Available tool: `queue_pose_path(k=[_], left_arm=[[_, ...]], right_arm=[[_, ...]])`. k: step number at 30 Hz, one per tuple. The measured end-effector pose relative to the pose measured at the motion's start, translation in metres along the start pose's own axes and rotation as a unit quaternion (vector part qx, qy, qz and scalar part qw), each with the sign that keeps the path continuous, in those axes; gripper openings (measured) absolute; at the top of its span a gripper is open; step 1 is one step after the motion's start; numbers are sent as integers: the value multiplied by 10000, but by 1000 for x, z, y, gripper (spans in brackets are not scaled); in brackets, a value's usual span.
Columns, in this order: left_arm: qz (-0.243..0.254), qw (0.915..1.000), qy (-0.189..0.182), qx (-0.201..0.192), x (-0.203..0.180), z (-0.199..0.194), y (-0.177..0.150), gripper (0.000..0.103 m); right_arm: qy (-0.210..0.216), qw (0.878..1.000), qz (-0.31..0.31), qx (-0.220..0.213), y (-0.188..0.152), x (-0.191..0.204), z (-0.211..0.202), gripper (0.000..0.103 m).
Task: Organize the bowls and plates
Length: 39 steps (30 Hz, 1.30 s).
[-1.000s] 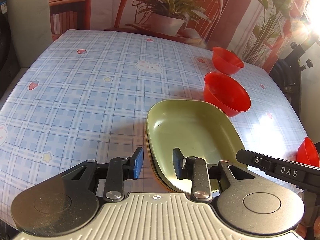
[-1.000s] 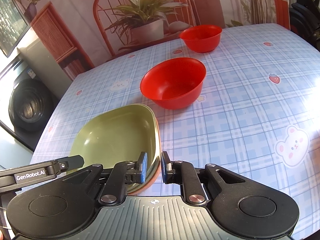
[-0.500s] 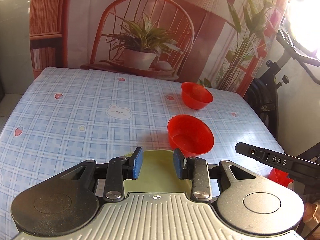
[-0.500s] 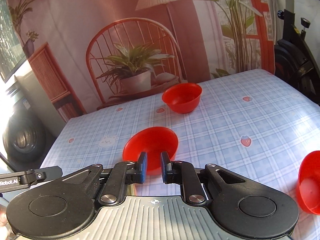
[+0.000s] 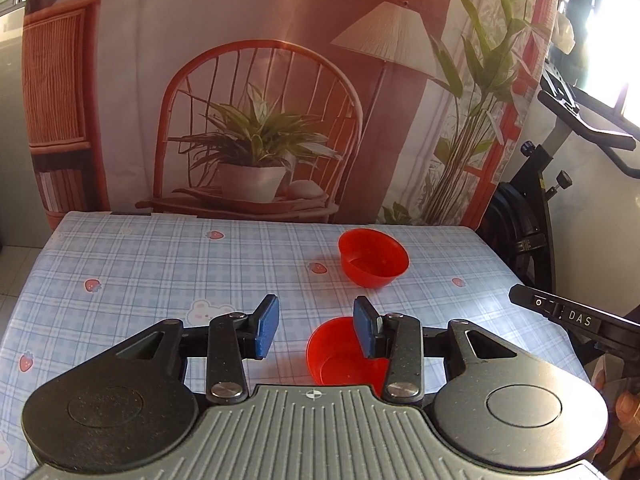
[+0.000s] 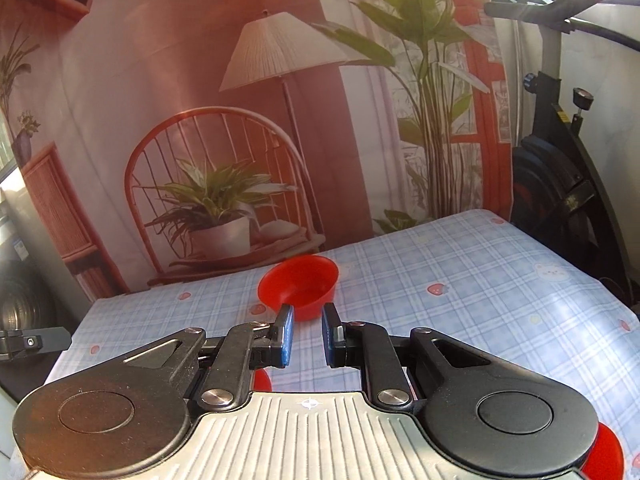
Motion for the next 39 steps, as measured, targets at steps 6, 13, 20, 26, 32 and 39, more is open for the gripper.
queue_pose_path(k=[6,13,20,26,32,39], left_arm=[[93,9999,67,58,-8,39,24,53],[335,9991,-238,-105,-27,102,64,56],[391,9985,-340,194,-31,179,88,56],[232,9972,-453,551,-25,225,91,56],[259,9955,-454,788,-27,248,98,56],[223,9925,-668,997,-26,262,95,23]], right_arm=[[-67,10000,32,50,8,-10,33,16],[-187,9997,20,-134,31,-16,87,17],[-211,9996,151,67,44,-29,158,20],[-103,9991,261,315,44,-33,202,20],[-61,9984,350,445,43,-34,222,19],[53,9985,316,433,42,-30,223,10]])
Point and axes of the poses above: each gripper's, at about its wrist camera, not at the fingertips, and z roughly the way its jaws point, x to its left, y to its top, the point moved 5 cm from there along z, roughly the way its jaws point, and after that the axes turned 14 degrees about x, right-handed, at the moved point
